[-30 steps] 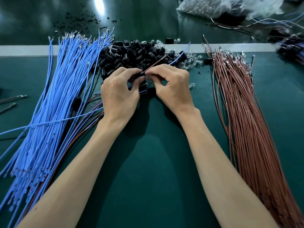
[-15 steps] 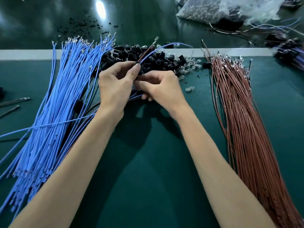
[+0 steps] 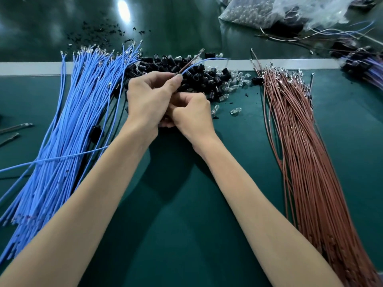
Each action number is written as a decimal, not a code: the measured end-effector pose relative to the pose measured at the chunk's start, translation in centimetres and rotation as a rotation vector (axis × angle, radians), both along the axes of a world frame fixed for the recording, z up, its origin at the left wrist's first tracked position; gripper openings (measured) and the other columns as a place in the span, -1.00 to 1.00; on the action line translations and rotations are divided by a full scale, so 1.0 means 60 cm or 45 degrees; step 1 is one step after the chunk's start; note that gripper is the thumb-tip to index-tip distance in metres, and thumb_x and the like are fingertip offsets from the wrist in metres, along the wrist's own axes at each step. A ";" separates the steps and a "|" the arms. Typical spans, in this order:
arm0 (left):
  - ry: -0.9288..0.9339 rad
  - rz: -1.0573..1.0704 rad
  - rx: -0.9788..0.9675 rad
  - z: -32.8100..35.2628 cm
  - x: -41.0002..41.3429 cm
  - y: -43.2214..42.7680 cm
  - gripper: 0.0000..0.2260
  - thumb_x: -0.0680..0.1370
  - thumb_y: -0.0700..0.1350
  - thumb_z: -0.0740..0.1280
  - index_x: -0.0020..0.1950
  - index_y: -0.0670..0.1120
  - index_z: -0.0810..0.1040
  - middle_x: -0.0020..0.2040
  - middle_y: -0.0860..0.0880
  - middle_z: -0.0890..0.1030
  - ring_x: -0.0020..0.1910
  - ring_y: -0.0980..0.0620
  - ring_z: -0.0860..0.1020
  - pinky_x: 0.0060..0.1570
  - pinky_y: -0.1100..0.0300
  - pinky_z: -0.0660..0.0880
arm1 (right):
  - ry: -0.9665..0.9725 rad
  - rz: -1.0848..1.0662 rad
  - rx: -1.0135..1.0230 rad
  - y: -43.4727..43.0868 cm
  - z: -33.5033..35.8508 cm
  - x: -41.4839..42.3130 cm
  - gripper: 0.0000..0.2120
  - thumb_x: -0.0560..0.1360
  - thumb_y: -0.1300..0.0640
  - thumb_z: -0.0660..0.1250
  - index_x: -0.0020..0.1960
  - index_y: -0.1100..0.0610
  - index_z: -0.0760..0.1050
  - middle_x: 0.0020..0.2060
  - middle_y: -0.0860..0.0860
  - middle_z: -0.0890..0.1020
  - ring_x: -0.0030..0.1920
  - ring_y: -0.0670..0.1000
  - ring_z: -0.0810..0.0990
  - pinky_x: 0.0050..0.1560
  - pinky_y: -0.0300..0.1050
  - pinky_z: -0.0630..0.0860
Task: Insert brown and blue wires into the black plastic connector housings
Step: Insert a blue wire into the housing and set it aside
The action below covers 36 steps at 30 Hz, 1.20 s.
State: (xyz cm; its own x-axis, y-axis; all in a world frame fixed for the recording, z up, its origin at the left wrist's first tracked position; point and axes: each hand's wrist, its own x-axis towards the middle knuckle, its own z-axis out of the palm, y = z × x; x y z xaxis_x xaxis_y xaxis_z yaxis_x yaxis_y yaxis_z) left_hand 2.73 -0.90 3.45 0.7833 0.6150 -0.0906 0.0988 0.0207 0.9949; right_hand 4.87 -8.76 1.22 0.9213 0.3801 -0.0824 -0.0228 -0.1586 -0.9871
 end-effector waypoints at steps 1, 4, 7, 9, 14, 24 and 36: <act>0.005 0.009 0.048 0.003 0.004 0.003 -0.95 0.47 -0.09 0.46 -0.20 -0.01 0.65 -0.33 0.05 0.60 -0.46 0.15 0.50 -0.51 0.30 0.40 | 0.021 0.064 0.006 0.001 0.002 -0.004 -0.85 0.44 0.39 0.32 -0.28 0.28 0.59 -0.47 0.07 0.62 -0.47 -0.01 0.62 -0.40 -0.19 0.56; -0.007 0.010 0.176 0.011 0.012 0.013 -0.96 0.46 -0.07 0.47 -0.17 -0.01 0.66 -0.28 0.05 0.63 -0.36 0.18 0.51 -0.30 0.27 0.45 | 0.138 0.227 0.106 0.004 0.006 -0.012 -0.78 0.47 0.42 0.31 -0.32 0.25 0.53 -0.46 0.10 0.58 -0.53 -0.07 0.57 -0.45 -0.27 0.52; 0.013 -0.043 0.276 0.017 0.012 0.023 -0.95 0.46 -0.08 0.46 -0.13 -0.04 0.67 -0.21 -0.03 0.67 -0.30 0.15 0.54 -0.27 0.24 0.48 | 0.212 0.126 0.226 0.001 0.005 -0.006 -0.80 0.51 0.30 0.33 -0.28 0.22 0.53 -0.41 0.08 0.61 -0.52 -0.10 0.56 -0.36 -0.19 0.58; 0.019 -0.089 0.265 0.020 0.010 0.025 -0.97 0.45 -0.09 0.47 -0.18 -0.01 0.66 -0.23 -0.04 0.66 -0.32 0.13 0.53 -0.32 0.24 0.48 | 0.165 0.037 0.230 0.000 -0.001 -0.002 -0.80 0.51 0.28 0.34 -0.28 0.14 0.55 -0.42 -0.01 0.63 -0.45 -0.07 0.61 -0.27 -0.10 0.61; 0.097 -0.134 0.273 0.015 0.009 0.011 -0.93 0.44 -0.04 0.48 -0.23 0.01 0.67 -0.38 0.06 0.60 -0.44 0.12 0.53 -0.56 0.33 0.35 | 0.098 -0.061 0.124 0.021 -0.017 -0.009 -0.86 0.45 0.26 0.32 -0.27 0.19 0.58 -0.32 0.14 0.68 -0.28 0.20 0.67 -0.17 0.13 0.63; 0.084 -0.160 0.313 0.013 0.017 0.024 -0.94 0.43 -0.06 0.49 -0.24 0.01 0.66 -0.31 0.00 0.64 -0.40 0.09 0.54 -0.34 0.22 0.49 | 0.167 0.209 0.198 0.010 -0.008 -0.024 -0.86 0.44 0.41 0.32 -0.20 0.20 0.52 -0.43 0.02 0.62 -0.47 0.01 0.62 -0.32 -0.09 0.63; 0.077 -0.253 0.340 0.018 0.008 0.028 -0.92 0.45 -0.10 0.48 -0.23 0.02 0.64 -0.41 0.11 0.59 -0.48 0.17 0.49 -0.49 0.32 0.41 | 0.218 0.090 0.313 0.016 -0.013 -0.018 -0.81 0.56 0.34 0.23 -0.21 0.17 0.49 -0.38 0.14 0.60 -0.48 0.01 0.59 -0.35 -0.10 0.58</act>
State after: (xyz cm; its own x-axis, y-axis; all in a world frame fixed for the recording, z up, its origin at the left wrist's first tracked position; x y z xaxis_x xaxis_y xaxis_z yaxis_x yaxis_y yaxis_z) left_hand 3.21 0.79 4.54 0.8882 0.4594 0.0030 0.1341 -0.2655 0.9547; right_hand 3.79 -7.81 0.44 0.8726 0.4704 -0.1315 -0.1895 0.0778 -0.9788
